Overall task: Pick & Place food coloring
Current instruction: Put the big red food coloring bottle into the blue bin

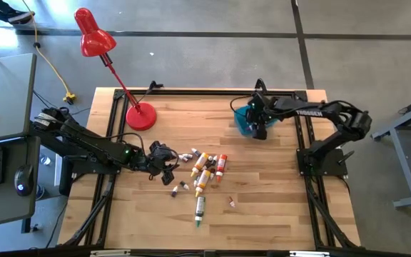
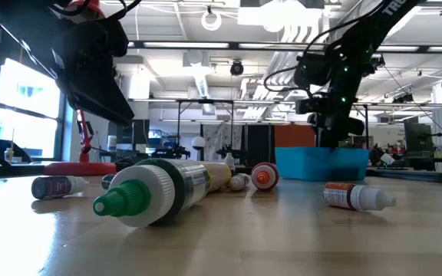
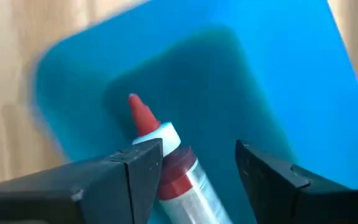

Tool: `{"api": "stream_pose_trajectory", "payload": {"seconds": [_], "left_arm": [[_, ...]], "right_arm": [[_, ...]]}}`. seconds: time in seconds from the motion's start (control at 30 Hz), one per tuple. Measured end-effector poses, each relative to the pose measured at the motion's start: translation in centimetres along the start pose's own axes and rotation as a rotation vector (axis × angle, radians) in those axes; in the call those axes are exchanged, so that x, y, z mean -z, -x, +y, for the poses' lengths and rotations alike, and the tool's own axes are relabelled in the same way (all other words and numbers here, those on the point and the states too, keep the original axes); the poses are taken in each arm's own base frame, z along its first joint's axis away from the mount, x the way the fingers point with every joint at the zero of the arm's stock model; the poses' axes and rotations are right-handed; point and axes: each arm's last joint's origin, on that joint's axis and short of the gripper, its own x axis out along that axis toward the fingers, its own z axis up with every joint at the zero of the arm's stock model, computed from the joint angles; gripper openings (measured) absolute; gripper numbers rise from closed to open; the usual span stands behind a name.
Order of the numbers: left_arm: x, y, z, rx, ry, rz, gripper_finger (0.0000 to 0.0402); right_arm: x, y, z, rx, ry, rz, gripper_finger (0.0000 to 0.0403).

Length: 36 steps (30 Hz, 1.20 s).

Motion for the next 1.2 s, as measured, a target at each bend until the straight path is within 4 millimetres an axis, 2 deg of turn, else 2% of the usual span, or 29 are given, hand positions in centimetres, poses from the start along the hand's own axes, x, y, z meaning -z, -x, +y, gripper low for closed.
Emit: {"api": "stream_pose_trajectory", "payload": {"seconds": [0.27, 0.63, 0.77, 0.9, 1.03, 1.2], "left_arm": [[0.0, 0.0, 0.0, 0.000, 0.000, 0.000, 0.0179], [0.0, 0.0, 0.0, -0.002, -0.003, -0.002, 0.0179], [0.0, 0.0, 0.0, -0.002, -0.003, -0.002, 0.0179], [0.0, 0.0, 0.0, -0.002, -0.003, -0.002, 0.0179], [0.0, 0.0, 0.0, -0.002, -0.003, -0.002, 0.0179], [0.0, 0.0, 0.0, 0.000, -0.003, 0.000, 0.0179]], "right_arm": [[0.1, -0.1, 0.6, -0.086, 0.052, -0.010, 0.0197], [-2.6, 1.3, 1.0, -0.098, 0.100, -0.103, 0.0197], [-2.7, 2.0, 0.9, -0.132, 0.097, -0.058, 0.0197], [-1.5, 2.3, 1.3, -0.223, 0.085, 0.057, 0.0197], [-0.9, 1.3, 1.2, -0.245, 0.071, 0.112, 0.0197], [-0.7, -1.4, 1.7, -0.332, 0.090, 0.191, 0.0197]]}}
